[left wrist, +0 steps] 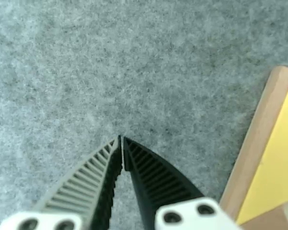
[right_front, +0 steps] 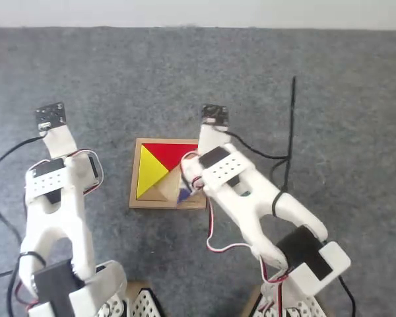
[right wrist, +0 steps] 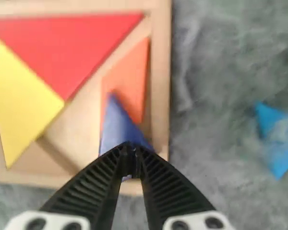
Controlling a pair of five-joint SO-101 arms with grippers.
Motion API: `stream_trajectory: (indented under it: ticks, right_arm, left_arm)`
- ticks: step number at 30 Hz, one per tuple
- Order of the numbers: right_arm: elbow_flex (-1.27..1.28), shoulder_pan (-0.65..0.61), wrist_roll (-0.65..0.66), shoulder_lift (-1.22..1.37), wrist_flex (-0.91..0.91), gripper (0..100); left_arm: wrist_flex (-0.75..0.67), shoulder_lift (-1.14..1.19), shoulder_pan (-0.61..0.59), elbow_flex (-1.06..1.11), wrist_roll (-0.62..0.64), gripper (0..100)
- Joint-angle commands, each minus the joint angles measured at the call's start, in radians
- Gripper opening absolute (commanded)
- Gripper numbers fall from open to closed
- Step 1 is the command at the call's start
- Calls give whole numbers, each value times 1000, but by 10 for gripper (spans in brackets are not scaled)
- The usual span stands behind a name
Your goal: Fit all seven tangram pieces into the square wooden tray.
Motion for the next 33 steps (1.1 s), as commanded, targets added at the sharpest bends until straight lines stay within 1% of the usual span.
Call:
stream_trajectory:
  ticks: [1, 6, 11, 15, 17, 20, 23, 25, 28, 33]
  right_arm:
    - [-43, -62, -20, 1, 51, 6]
    - [-44, -76, -20, -22, 62, 6]
    - [-54, -44, -20, -150, 96, 6]
    - [-49, -50, -18, -228, -4, 6]
    - [-51, -74, -23, -206, -65, 6]
    - [-54, -111, -98, -122, -154, 6]
    - [-55, -120, -104, -39, -196, 6]
    - [-57, -120, -101, -15, -197, 6]
    - [-57, -119, -25, -13, -162, 6]
    - [-54, -117, 8, -1, -111, 6]
  left_arm:
    - [-18, -3, 8, -21, -8, 13]
    - [-18, -3, 8, -21, -8, 13]
    - [-18, -3, 8, -21, -8, 13]
    - [-18, -3, 8, -21, -8, 13]
    - [-18, -3, 8, -21, -8, 13]
    - [-18, -6, 5, -21, -5, 13]
    - [-18, -6, 6, -21, -5, 13]
    - [-18, -6, 6, -21, -5, 13]
    - [-18, -5, 6, -21, -5, 13]
    - [-18, -5, 6, -21, -5, 13]
